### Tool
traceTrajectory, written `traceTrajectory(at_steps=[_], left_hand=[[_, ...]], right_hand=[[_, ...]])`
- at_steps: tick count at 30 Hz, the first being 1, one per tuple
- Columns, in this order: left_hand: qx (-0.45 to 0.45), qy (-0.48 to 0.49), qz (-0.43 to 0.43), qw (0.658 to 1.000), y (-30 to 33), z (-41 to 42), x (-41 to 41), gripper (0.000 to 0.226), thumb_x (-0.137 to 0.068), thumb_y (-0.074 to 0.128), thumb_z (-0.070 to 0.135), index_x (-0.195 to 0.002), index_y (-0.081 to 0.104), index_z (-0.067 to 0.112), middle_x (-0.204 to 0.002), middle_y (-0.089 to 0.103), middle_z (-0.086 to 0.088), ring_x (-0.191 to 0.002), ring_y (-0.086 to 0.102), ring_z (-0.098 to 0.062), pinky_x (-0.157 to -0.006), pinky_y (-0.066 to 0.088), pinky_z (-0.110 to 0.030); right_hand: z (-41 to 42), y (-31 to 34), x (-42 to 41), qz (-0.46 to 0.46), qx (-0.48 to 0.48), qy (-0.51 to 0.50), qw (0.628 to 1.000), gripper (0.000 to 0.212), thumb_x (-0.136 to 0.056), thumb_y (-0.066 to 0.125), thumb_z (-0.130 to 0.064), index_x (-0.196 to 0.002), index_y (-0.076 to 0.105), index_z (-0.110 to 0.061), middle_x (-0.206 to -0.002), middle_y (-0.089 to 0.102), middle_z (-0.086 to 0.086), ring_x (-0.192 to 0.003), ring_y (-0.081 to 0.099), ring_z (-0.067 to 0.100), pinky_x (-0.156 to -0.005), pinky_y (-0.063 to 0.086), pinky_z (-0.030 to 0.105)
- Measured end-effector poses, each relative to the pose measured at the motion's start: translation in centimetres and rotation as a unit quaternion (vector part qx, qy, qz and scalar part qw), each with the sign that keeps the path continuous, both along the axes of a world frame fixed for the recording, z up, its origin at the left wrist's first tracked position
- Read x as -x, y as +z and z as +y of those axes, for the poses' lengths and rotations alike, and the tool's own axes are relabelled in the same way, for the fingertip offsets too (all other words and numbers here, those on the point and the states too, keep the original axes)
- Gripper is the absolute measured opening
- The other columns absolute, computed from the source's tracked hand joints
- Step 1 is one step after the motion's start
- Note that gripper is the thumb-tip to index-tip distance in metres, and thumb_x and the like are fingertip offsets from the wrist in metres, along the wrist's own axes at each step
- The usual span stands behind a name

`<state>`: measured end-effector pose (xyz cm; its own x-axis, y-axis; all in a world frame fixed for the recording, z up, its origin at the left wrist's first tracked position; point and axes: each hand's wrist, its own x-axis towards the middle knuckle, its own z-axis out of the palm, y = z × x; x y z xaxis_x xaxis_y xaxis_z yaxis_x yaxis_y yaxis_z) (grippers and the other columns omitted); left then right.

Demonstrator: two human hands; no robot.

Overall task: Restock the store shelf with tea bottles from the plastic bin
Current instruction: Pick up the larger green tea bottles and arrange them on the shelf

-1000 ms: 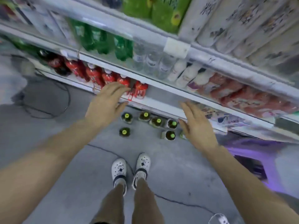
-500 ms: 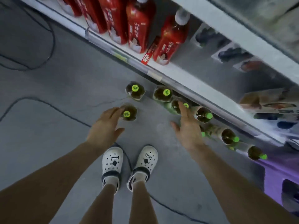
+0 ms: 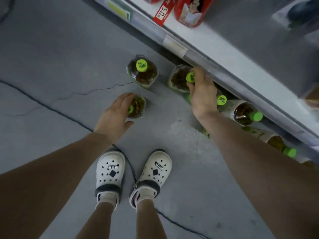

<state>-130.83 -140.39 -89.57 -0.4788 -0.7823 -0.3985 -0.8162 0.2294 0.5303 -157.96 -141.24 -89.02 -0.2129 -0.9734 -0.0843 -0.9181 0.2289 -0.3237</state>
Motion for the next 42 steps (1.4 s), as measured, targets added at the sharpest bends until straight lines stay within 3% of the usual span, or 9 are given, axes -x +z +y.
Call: traceTrajectory(at_steps=[4,8,14,19,21,24,29,34,42], left_hand=[[0.019,0.008,-0.007,1.000,-0.2,-0.1,0.2,0.078,-0.073,0.081,0.006,-0.141,0.043,0.010,-0.145,0.047,-0.018,-0.122,0.054,-0.041,-0.097,0.047,-0.049],[0.024,0.008,-0.004,1.000,-0.3,-0.4,0.1,0.073,-0.074,0.081,0.008,-0.139,0.046,0.007,-0.139,0.051,-0.020,-0.120,0.055,-0.043,-0.095,0.048,-0.052],[-0.006,0.021,-0.008,1.000,-1.2,-2.1,-0.2,0.075,-0.069,0.086,0.019,-0.135,0.052,0.013,-0.134,0.058,-0.013,-0.125,0.050,-0.036,-0.096,0.046,-0.049],[-0.024,-0.056,-0.001,0.998,-3.5,-2.9,-1.6,0.096,-0.059,0.093,0.021,-0.143,0.046,0.013,-0.147,0.047,-0.013,-0.135,0.042,-0.037,-0.105,0.039,-0.051],[-0.015,-0.065,0.009,0.998,-4.1,-2.7,-1.9,0.100,-0.059,0.093,0.019,-0.144,0.042,0.014,-0.148,0.043,-0.014,-0.133,0.044,-0.038,-0.099,0.045,-0.053],[0.004,-0.059,0.031,0.998,-5.1,-2.4,-1.9,0.100,-0.059,0.093,0.018,-0.144,0.040,0.012,-0.144,0.044,-0.018,-0.128,0.047,-0.040,-0.095,0.047,-0.052],[0.038,-0.040,0.038,0.998,-5.9,-2.0,-2.0,0.086,-0.069,0.088,0.024,-0.140,0.040,0.012,-0.137,0.049,-0.017,-0.124,0.051,-0.037,-0.092,0.051,-0.050],[0.036,-0.025,0.030,0.999,-4.7,-2.8,-0.9,0.078,-0.061,0.089,0.015,-0.129,0.050,0.008,-0.121,0.059,-0.021,-0.106,0.058,-0.043,-0.085,0.053,-0.052],[-0.068,0.105,-0.016,0.992,2.1,-1.7,0.0,0.089,-0.061,0.089,0.034,-0.137,0.045,0.018,-0.118,0.058,-0.012,-0.102,0.058,-0.036,-0.084,0.047,-0.039]], right_hand=[[1.1,0.6,-1.0,-0.016,0.032,-0.011,0.999,0.031,-0.085,0.070,-0.008,-0.113,0.060,0.002,-0.094,0.069,0.020,-0.087,0.068,0.032,-0.070,0.056,0.033],[1.9,0.7,-2.0,-0.025,0.005,-0.020,0.999,0.037,-0.087,0.069,-0.013,-0.119,0.057,0.002,-0.098,0.070,0.021,-0.092,0.068,0.031,-0.072,0.060,0.037],[-0.3,-0.2,-1.9,-0.125,-0.076,-0.090,0.985,0.070,-0.082,0.076,-0.018,-0.142,0.041,-0.008,-0.134,0.055,0.014,-0.129,0.048,0.029,-0.105,0.043,0.040],[-0.7,-2.5,-1.6,-0.260,-0.049,-0.198,0.944,0.088,-0.070,0.086,-0.018,-0.143,0.037,-0.015,-0.142,0.051,0.006,-0.134,0.045,0.021,-0.109,0.035,0.028],[-0.3,-3.2,-2.0,-0.253,-0.006,-0.222,0.942,0.085,-0.068,0.087,-0.025,-0.139,0.042,-0.014,-0.137,0.055,0.006,-0.127,0.051,0.019,-0.104,0.039,0.022],[0.7,-4.4,-2.2,-0.238,0.022,-0.236,0.942,0.082,-0.064,0.088,-0.031,-0.133,0.047,-0.014,-0.131,0.057,0.005,-0.122,0.052,0.018,-0.105,0.045,0.033],[1.7,-5.8,-1.5,-0.174,-0.045,-0.177,0.968,0.100,-0.063,0.090,-0.025,-0.145,0.036,-0.008,-0.146,0.042,0.013,-0.140,0.033,0.029,-0.118,0.027,0.047],[1.2,-5.5,-2.0,-0.118,-0.039,-0.180,0.976,0.090,-0.063,0.089,-0.020,-0.139,0.043,-0.004,-0.135,0.053,0.015,-0.131,0.044,0.030,-0.113,0.036,0.043],[6.5,0.4,-4.3,-0.223,-0.112,-0.263,0.932,0.092,-0.062,0.088,-0.032,-0.139,0.041,-0.015,-0.136,0.052,0.010,-0.123,0.053,0.028,-0.103,0.046,0.047]])
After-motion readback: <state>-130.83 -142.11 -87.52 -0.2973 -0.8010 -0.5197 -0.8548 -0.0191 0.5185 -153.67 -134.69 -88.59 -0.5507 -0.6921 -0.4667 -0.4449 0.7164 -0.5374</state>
